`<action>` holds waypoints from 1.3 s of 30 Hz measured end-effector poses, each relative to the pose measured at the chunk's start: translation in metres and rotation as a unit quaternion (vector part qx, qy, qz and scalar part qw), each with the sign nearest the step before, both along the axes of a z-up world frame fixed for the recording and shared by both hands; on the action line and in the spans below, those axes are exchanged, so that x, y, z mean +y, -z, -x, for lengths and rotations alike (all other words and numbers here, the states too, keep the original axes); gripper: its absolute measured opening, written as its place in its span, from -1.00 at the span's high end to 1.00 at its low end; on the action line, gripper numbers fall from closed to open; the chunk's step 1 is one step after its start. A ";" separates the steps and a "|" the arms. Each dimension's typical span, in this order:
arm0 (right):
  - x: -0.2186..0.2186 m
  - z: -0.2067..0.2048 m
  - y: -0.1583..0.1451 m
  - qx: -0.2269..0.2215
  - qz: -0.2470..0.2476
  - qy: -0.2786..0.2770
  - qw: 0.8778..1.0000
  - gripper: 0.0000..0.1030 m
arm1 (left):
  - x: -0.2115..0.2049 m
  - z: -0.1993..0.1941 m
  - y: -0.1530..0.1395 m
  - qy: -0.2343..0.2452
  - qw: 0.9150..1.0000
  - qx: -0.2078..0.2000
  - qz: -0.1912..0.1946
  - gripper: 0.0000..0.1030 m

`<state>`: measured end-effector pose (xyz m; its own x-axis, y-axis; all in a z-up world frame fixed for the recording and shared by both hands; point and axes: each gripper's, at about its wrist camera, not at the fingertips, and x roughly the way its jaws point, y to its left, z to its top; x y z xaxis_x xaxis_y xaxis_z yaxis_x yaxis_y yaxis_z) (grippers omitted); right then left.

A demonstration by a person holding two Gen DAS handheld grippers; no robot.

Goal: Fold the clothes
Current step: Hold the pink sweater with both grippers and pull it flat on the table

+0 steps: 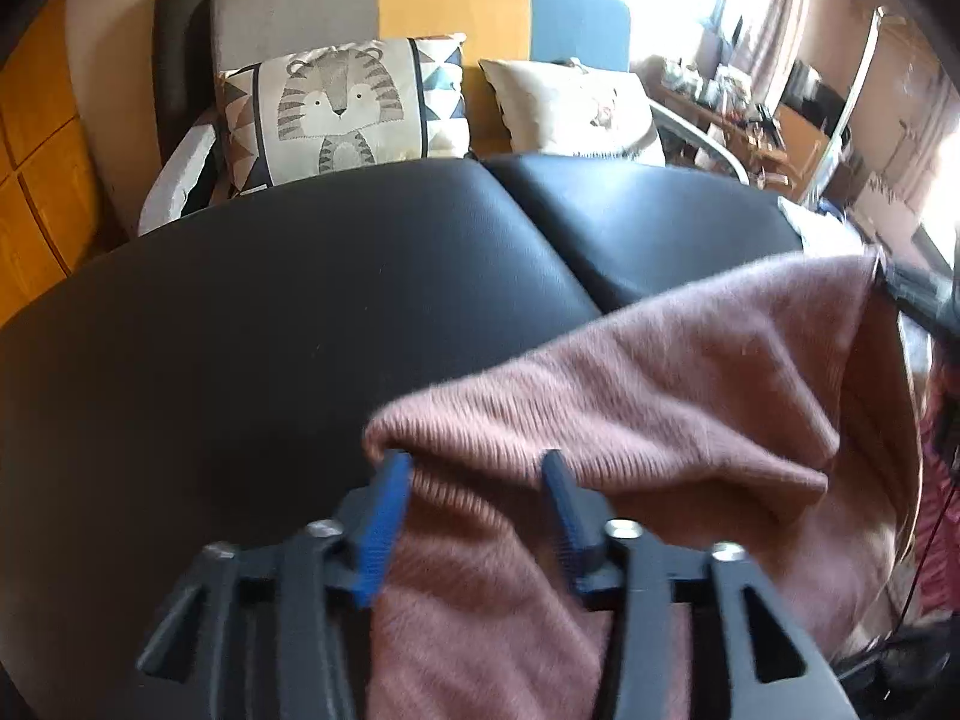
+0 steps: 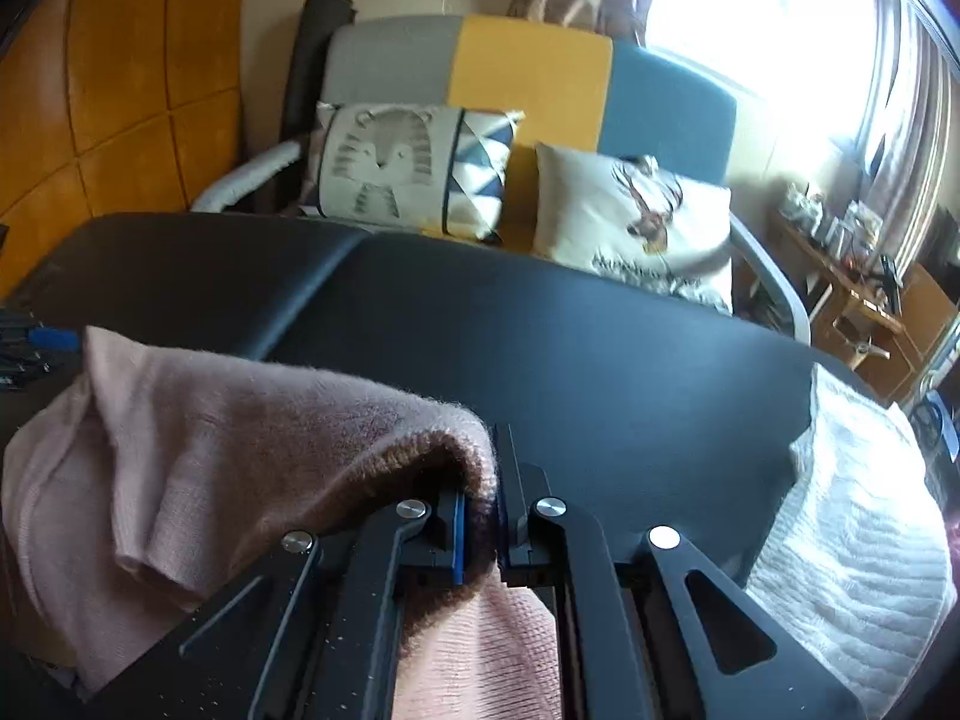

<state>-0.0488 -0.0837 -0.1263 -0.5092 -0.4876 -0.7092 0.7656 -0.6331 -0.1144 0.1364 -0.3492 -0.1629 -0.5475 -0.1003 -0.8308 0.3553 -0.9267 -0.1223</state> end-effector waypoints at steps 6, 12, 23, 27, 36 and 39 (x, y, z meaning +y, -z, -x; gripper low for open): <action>0.001 0.000 0.005 0.003 0.000 0.008 1.000 0.86 | -0.011 0.004 -0.004 -0.014 0.999 0.009 0.034 -0.32; 0.000 0.020 0.005 -0.016 0.011 0.030 0.999 0.86 | -0.006 0.012 0.011 0.076 0.991 -0.045 0.099 -0.33; 0.007 0.032 -0.003 -0.032 0.047 0.063 0.996 0.86 | 0.011 0.052 0.029 0.156 0.980 -0.071 0.099 -0.29; 0.012 0.045 0.002 -0.052 0.053 0.079 0.994 0.86 | 0.013 0.042 0.032 0.195 0.975 -0.076 0.079 -0.29; 0.011 0.047 0.007 -0.062 0.058 0.089 0.992 0.85 | 0.000 0.055 0.033 0.124 0.987 -0.070 0.080 0.08; 0.013 0.045 0.007 -0.063 0.059 0.084 0.993 0.85 | 0.006 0.062 0.034 0.119 0.988 -0.063 0.076 0.62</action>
<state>-0.0935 -0.0707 -0.1335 -0.5019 -0.4872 -0.7147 0.6514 -0.7565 0.0583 0.0739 -0.3428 -0.1965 -0.4637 -0.1099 -0.8792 0.1280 -0.9902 0.0562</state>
